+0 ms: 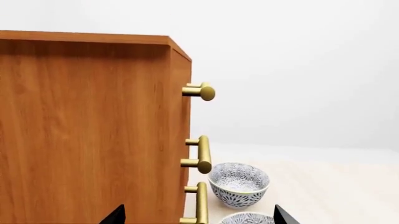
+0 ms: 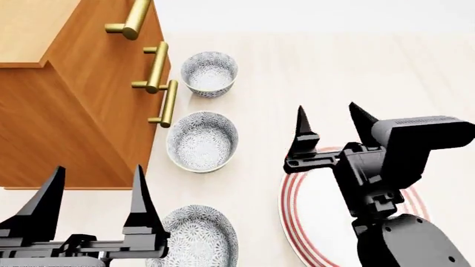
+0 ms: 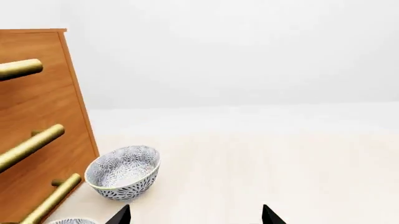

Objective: Put the bowl in the middle on the plate.

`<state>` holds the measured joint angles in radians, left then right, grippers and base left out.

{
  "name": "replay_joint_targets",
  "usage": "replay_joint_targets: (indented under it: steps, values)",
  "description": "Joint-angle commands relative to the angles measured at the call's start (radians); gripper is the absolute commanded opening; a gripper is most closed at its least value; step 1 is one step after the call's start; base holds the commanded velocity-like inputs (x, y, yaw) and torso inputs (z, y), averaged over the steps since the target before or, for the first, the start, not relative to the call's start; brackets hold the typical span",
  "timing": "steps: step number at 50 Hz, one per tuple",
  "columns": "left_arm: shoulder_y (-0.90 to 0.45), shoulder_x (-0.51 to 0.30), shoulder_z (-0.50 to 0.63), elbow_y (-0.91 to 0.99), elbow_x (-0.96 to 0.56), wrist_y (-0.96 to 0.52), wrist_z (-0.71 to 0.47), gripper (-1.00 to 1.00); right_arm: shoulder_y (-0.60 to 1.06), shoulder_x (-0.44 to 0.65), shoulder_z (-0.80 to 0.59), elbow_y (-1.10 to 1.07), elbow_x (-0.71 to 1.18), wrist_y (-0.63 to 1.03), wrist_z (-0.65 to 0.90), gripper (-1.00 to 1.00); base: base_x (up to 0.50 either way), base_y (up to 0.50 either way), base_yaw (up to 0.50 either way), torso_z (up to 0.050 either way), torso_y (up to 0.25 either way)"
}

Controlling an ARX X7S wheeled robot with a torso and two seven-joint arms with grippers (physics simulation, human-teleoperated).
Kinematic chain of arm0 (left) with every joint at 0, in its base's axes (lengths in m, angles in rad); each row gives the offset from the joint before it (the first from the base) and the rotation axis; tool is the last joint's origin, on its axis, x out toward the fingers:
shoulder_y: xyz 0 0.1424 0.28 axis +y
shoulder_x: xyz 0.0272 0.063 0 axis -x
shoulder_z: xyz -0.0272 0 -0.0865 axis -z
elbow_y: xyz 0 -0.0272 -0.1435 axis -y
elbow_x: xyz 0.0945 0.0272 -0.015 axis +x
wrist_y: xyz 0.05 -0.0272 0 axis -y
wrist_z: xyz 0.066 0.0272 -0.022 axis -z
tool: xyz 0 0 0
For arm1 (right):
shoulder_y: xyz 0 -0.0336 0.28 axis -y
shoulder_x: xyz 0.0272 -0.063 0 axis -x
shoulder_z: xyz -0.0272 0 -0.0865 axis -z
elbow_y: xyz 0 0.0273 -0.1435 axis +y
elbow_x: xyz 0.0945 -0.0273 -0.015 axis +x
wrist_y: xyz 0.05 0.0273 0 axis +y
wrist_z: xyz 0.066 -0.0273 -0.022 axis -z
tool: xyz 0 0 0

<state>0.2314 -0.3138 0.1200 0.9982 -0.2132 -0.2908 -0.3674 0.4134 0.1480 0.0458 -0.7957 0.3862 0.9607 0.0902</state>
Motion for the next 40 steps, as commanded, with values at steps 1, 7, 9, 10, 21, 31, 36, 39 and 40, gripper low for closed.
replay_joint_targets:
  steps: [1,7,9,10,21,31,36,39,40]
  values:
    - [-0.004,-0.008,-0.001,-0.004,-0.005,0.000,-0.011,1.00,0.296,-0.069,0.054,-0.054,0.034,0.515,-0.095,1.00,0.00,0.00,0.00,0.000,0.000]
    - [-0.007,-0.011,0.002,-0.005,-0.009,-0.005,-0.017,1.00,0.345,-0.087,0.070,-0.017,0.075,0.605,-0.090,1.00,0.00,0.00,0.00,0.000,0.000]
    - [-0.009,-0.013,0.006,-0.003,-0.006,-0.010,-0.019,1.00,0.360,-0.062,0.095,0.044,0.244,0.610,0.016,1.00,0.00,0.00,0.00,0.000,0.000]
    - [-0.009,-0.013,0.007,-0.004,-0.006,-0.010,-0.020,1.00,0.372,-0.037,0.109,0.072,0.382,0.609,0.113,1.00,0.00,0.00,0.00,0.000,0.000]
    - [-0.016,-0.022,0.025,-0.018,-0.006,-0.016,-0.025,1.00,0.577,0.135,-0.051,0.516,1.205,0.590,0.793,1.00,0.00,0.00,0.00,0.000,0.000]
    - [-0.018,-0.031,0.031,-0.025,-0.008,-0.009,-0.033,1.00,0.730,0.169,-0.213,0.711,1.277,0.573,0.838,1.00,0.00,0.00,0.00,0.000,0.000]
    - [-0.021,-0.033,0.038,-0.032,-0.009,-0.009,-0.033,1.00,0.784,0.180,-0.264,0.715,1.216,0.560,0.774,1.00,0.00,0.00,0.00,0.000,0.000]
    - [-0.023,-0.035,0.045,-0.037,-0.009,-0.008,-0.034,1.00,0.808,0.171,-0.262,0.730,1.214,0.529,0.793,1.00,0.00,0.00,0.00,0.000,0.000]
    - [-0.025,-0.035,0.045,-0.039,-0.010,-0.010,-0.035,1.00,0.820,0.169,-0.270,0.743,1.222,0.534,0.802,1.00,0.00,0.00,0.00,0.000,0.000]
